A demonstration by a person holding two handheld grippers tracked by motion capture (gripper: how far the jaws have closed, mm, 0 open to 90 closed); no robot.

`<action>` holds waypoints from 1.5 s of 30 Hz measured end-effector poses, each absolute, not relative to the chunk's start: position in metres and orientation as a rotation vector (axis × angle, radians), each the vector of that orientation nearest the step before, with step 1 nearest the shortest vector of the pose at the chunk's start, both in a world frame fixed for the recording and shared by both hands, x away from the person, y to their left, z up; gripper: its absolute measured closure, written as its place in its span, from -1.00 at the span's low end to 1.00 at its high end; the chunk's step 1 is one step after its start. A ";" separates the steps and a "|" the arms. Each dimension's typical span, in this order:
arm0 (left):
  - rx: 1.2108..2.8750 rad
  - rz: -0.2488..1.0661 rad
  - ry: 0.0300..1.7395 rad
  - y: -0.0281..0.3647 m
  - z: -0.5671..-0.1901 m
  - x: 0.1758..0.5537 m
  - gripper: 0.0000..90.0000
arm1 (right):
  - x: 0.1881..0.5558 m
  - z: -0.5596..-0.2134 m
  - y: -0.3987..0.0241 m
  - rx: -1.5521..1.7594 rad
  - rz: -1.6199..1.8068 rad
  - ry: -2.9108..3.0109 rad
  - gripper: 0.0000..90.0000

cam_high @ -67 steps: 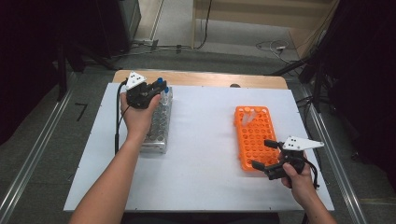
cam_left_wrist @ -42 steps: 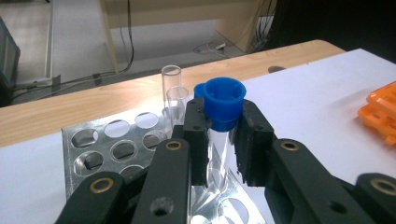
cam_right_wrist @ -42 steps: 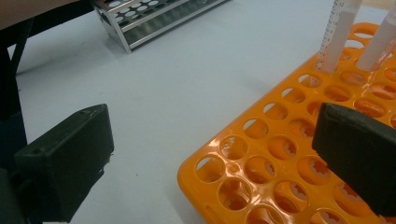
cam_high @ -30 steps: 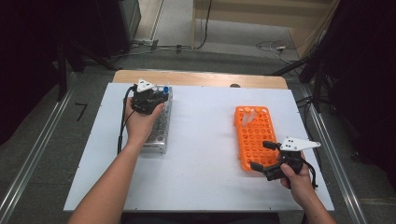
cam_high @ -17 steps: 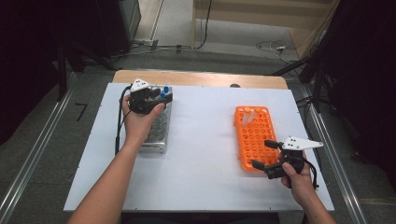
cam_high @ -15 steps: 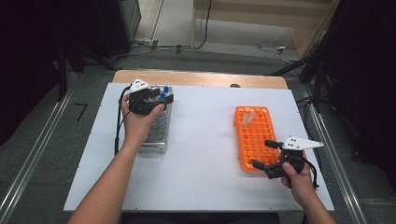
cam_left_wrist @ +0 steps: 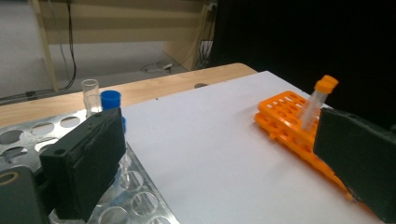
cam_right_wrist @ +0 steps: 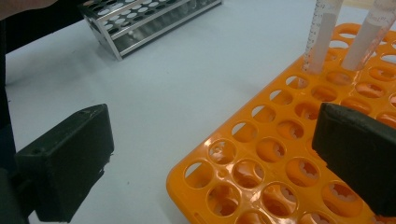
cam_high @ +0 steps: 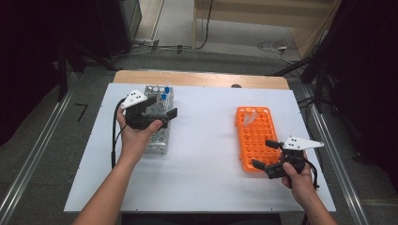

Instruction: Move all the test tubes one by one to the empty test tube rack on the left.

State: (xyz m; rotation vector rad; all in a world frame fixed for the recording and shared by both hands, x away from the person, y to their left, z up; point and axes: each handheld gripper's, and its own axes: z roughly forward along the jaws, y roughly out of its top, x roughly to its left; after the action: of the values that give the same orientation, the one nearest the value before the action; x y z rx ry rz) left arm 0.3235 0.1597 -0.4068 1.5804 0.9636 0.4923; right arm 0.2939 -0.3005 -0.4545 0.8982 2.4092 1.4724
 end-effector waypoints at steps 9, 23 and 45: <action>1.580 0.484 0.896 0.156 -0.401 0.286 -1.00 | 0.295 -0.455 -0.299 0.902 1.474 2.410 -1.00; 1.609 0.447 0.843 0.144 -0.420 0.244 -1.00 | 0.298 -0.453 -0.298 0.922 1.482 2.391 -1.00; 1.642 0.418 0.851 0.136 -0.438 0.238 -1.00 | 0.338 -0.439 -0.298 1.116 1.440 2.167 -0.46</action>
State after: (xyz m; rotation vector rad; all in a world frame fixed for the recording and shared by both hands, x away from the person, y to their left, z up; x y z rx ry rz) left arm 0.2375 0.1365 -0.4383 1.6425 0.8510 0.4185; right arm 0.3379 -0.2975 -0.4389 1.1157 2.1674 1.4398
